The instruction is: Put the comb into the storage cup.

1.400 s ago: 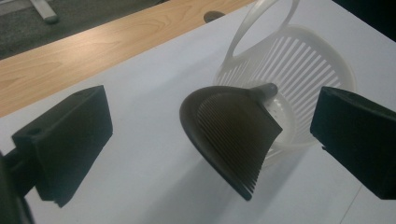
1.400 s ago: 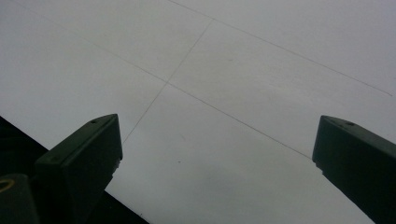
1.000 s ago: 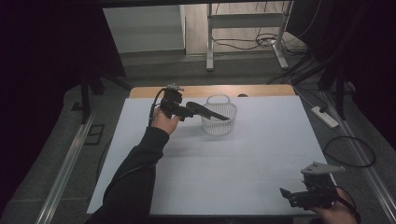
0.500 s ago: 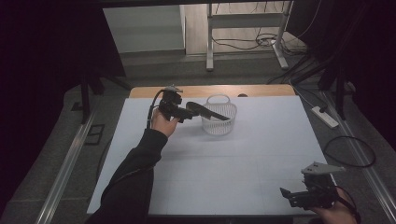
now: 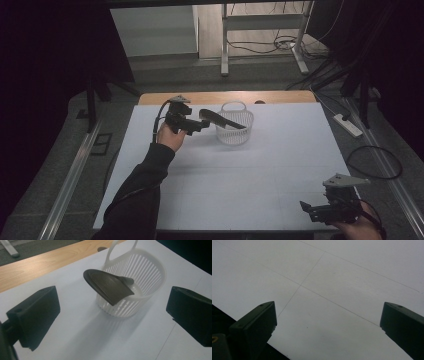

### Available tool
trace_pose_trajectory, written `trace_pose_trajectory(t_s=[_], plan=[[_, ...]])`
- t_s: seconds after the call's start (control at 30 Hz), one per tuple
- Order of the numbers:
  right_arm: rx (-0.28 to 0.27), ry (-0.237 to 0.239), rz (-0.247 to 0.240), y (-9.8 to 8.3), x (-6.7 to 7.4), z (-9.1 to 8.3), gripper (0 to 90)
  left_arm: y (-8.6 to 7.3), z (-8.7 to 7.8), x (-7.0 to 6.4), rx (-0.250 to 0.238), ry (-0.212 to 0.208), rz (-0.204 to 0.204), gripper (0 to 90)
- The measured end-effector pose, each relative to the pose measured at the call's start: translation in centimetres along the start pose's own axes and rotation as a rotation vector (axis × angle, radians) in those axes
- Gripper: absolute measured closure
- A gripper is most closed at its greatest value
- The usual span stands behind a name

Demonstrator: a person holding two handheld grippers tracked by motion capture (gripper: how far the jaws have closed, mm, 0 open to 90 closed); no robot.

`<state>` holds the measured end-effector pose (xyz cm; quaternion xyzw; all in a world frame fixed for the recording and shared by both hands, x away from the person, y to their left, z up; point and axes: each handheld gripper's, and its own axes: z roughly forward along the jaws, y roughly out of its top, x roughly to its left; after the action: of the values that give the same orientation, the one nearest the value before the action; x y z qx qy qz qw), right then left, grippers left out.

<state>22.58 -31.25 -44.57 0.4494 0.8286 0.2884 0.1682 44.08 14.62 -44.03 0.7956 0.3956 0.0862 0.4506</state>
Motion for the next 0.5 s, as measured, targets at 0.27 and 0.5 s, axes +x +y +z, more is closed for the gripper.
trace_pose_trajectory(t_s=[0.27, 0.5], plan=[[0.000, 0.000, -0.001, 0.0, 0.0, 0.0, 1.1, -0.8, -0.2, -0.3, -0.002, 0.010, 0.012, 0.0], [-0.004, 0.001, 0.001, 0.0, 0.0, 0.0, 0.7, -1.3, -0.6, -0.5, -0.003, 0.016, 0.024, 0.0]])
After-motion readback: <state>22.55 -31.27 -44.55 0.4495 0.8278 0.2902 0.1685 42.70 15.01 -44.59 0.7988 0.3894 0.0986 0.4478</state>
